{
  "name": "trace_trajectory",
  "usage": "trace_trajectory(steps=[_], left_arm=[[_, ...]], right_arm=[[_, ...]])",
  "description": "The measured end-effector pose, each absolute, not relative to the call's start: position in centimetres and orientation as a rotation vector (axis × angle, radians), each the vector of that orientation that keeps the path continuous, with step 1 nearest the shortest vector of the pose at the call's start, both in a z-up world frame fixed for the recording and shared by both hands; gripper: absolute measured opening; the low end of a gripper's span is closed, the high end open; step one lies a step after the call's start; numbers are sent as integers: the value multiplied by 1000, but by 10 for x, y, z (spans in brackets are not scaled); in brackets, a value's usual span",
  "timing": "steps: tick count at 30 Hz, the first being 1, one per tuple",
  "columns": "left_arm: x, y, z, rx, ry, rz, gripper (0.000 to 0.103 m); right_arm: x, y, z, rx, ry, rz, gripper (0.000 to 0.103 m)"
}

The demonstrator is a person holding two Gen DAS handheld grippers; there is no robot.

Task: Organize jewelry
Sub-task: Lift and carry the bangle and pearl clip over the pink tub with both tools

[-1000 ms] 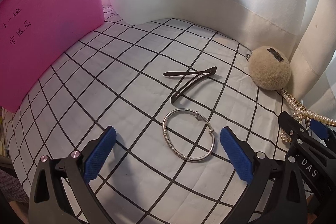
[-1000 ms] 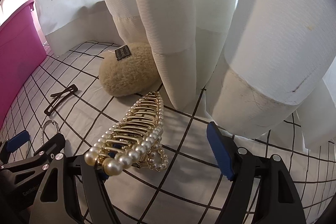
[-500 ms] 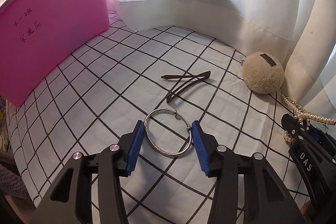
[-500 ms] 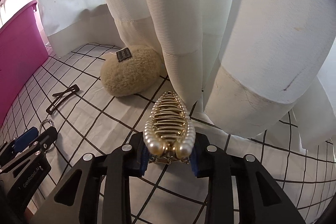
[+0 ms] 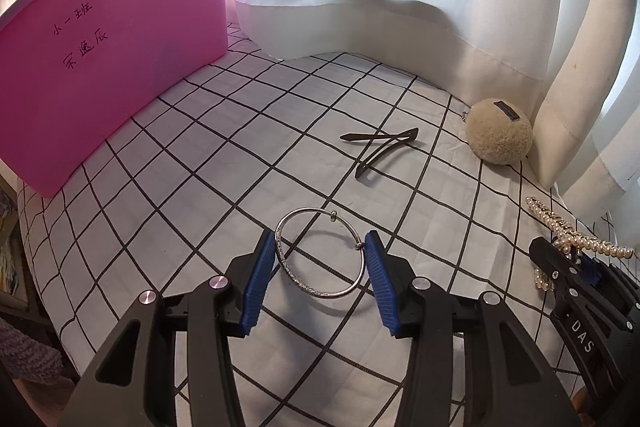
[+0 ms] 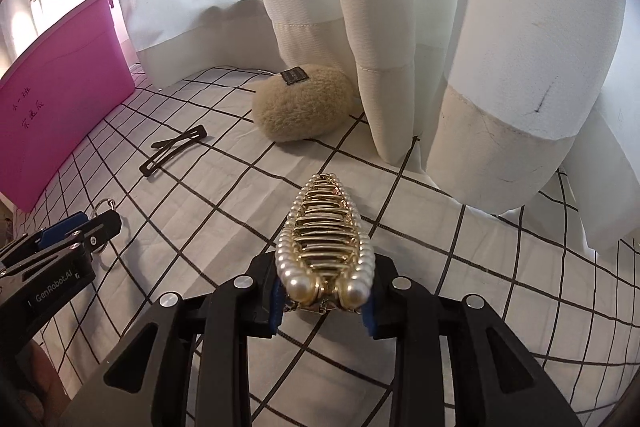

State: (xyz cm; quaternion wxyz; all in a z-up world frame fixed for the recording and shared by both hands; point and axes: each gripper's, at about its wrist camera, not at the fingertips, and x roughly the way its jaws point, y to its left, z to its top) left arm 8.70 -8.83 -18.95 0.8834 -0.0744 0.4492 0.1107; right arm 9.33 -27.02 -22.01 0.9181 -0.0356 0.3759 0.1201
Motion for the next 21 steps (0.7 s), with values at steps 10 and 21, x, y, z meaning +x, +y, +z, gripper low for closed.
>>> trace_trajectory(steps=[10, 21], left_arm=[[58, -75, -161, -106, 944, 182, 45], [40, -58, -99, -137, 894, 195, 45]], right_arm=[[66, -262, -187, -124, 743, 314, 29], [42, -253, -132, -123, 707, 383, 29]])
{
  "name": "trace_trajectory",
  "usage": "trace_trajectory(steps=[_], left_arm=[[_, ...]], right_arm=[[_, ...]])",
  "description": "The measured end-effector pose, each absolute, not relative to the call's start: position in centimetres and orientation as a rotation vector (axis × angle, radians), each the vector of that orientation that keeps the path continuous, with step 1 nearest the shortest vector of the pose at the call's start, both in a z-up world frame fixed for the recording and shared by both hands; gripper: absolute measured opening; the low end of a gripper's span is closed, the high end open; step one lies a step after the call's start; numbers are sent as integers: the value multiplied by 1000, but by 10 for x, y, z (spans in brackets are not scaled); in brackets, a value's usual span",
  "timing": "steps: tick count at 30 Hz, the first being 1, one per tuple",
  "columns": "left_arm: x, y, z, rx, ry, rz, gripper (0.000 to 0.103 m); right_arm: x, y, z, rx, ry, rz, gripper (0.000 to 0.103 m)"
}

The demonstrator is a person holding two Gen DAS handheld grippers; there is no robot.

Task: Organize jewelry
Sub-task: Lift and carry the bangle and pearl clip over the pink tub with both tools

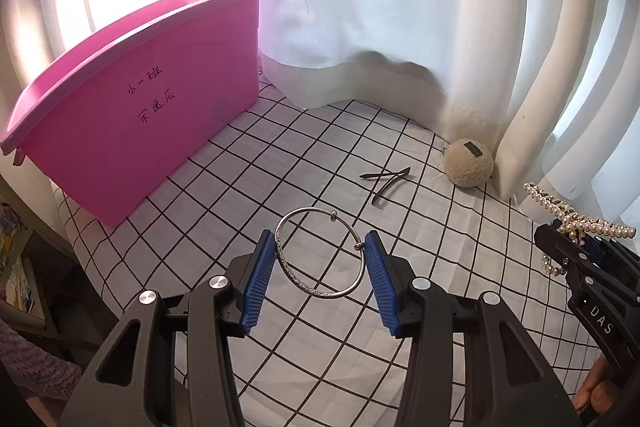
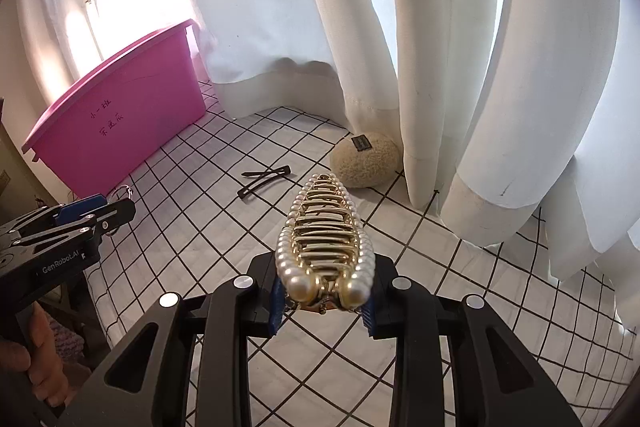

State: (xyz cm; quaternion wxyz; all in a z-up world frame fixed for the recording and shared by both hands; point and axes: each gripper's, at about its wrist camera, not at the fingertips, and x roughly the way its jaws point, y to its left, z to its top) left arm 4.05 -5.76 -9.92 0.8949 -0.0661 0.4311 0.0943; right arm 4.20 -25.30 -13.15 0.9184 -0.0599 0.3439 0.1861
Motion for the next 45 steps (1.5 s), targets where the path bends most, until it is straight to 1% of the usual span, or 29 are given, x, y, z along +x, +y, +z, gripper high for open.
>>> trace_trajectory(steps=[7, 16, 24, 36, 45], left_arm=[[32, -46, -57, -171, 847, 221, 45], [20, -24, -9, -168, 762, 290, 45], [22, 13, 13, -195, 724, 292, 45], [60, 123, 39, -199, 699, 218, 45], [95, 216, 34, -238, 719, 254, 45]], right_arm=[[31, -237, -93, -160, 665, 447, 29], [31, -214, -70, -177, 646, 519, 29], [39, -167, -45, -208, 604, 553, 29], [69, -59, -1, -169, 551, 555, 29], [95, 20, 13, -154, 541, 583, 29]])
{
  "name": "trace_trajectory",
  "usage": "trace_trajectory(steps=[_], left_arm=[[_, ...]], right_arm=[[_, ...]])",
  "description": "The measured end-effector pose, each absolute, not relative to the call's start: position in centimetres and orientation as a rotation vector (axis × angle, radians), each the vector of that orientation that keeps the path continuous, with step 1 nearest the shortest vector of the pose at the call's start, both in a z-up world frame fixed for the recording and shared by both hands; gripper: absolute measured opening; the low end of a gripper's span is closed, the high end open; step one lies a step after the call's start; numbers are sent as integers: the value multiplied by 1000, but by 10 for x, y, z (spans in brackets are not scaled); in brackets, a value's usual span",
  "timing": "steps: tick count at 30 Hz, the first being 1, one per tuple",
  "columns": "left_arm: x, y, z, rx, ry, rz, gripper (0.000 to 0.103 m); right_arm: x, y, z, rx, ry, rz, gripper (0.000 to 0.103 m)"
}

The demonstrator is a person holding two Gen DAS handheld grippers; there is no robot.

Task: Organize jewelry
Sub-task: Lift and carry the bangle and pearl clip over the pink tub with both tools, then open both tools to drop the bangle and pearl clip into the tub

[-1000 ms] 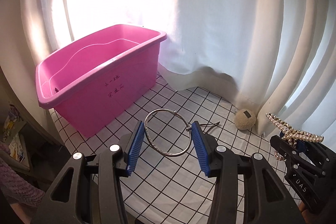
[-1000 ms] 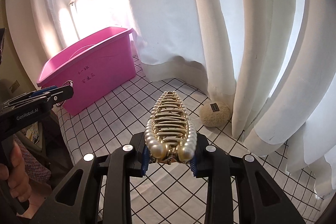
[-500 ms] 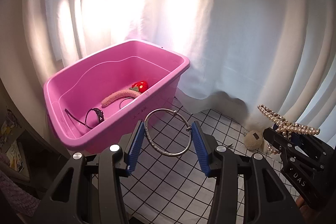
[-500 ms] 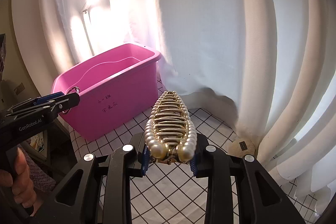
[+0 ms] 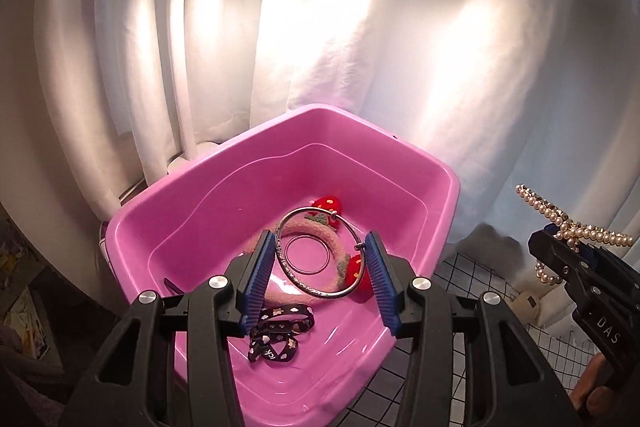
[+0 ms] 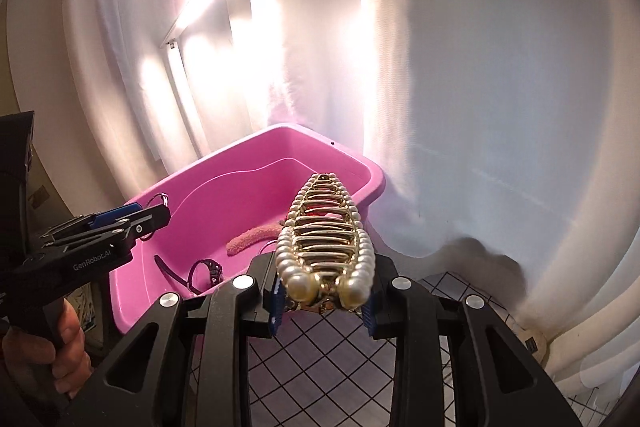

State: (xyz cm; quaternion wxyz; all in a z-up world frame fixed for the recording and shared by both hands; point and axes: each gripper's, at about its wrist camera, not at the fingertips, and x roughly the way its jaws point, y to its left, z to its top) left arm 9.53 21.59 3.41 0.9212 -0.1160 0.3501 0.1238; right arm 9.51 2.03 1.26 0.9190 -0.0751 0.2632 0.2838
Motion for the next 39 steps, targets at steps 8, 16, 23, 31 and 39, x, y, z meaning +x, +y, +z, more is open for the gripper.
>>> trace_trajectory(steps=[8, 16, 23, 31, 39], left_arm=[[113, 265, 20, -264, 776, 266, 46], [130, 291, -4, -325, 871, 271, 46], [144, 304, -24, -377, 975, 273, 46], [161, 310, -39, -420, 1067, 239, 46], [171, 314, -52, -451, 1151, 212, 46]], right_arm=[[129, 80, 19, -155, 573, 625, 29], [160, 133, 5, -214, 681, 685, 29], [189, 158, -23, -246, 851, 688, 29], [217, 179, -45, -291, 994, 660, 29], [236, 193, -64, -288, 1110, 642, 29]])
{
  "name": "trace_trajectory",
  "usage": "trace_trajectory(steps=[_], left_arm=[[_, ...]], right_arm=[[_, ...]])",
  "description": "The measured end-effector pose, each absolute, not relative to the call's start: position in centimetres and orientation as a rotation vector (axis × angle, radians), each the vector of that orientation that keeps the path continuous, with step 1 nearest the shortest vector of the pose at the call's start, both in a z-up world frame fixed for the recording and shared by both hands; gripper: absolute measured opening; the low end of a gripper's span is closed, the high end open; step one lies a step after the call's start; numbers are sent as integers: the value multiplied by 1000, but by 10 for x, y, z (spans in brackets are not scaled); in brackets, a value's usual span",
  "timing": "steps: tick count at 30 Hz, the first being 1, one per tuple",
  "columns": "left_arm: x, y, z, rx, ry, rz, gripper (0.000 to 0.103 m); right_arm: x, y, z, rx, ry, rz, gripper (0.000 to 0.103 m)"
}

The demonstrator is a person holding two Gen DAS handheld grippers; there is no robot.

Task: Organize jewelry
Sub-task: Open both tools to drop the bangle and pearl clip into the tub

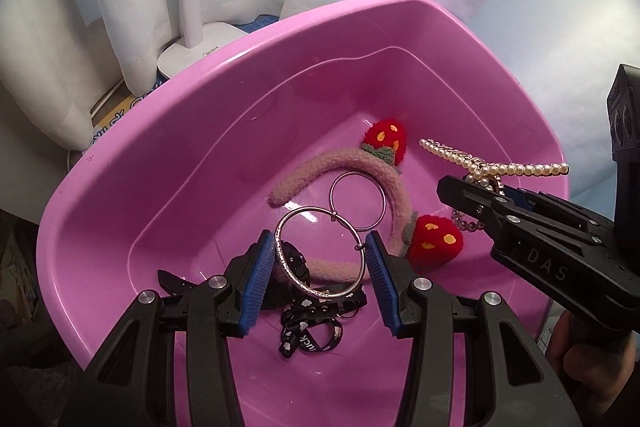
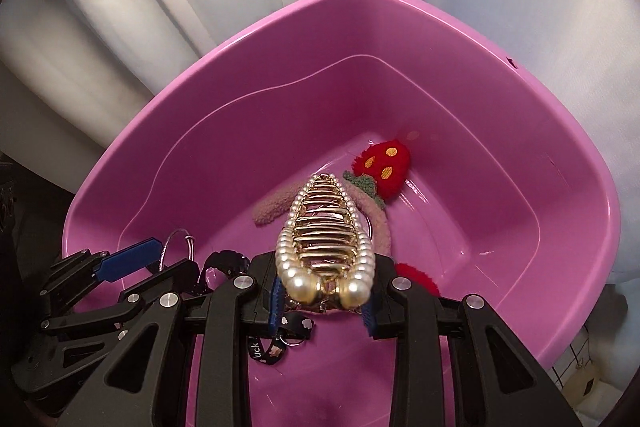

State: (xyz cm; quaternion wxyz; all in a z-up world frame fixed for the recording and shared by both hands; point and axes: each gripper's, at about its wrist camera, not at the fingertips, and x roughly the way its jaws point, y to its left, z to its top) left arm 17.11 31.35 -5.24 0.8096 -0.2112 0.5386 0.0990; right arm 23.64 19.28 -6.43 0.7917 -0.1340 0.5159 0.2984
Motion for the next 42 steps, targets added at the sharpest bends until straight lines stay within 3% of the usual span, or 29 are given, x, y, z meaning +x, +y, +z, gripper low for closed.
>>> trace_trajectory(steps=[16, 19, 21, 42], left_arm=[[176, 323, -73, -527, 1263, 222, 48], [175, 322, -70, -511, 1263, 233, 63], [175, 323, -68, -508, 1251, 239, 67], [173, 325, -66, -529, 1233, 245, 70]], right_arm=[[262, 187, -84, -268, 1210, 582, 30], [260, 187, -80, -260, 1203, 582, 44], [259, 187, -77, -258, 1187, 581, 58], [261, 183, -80, -241, 1183, 594, 59]])
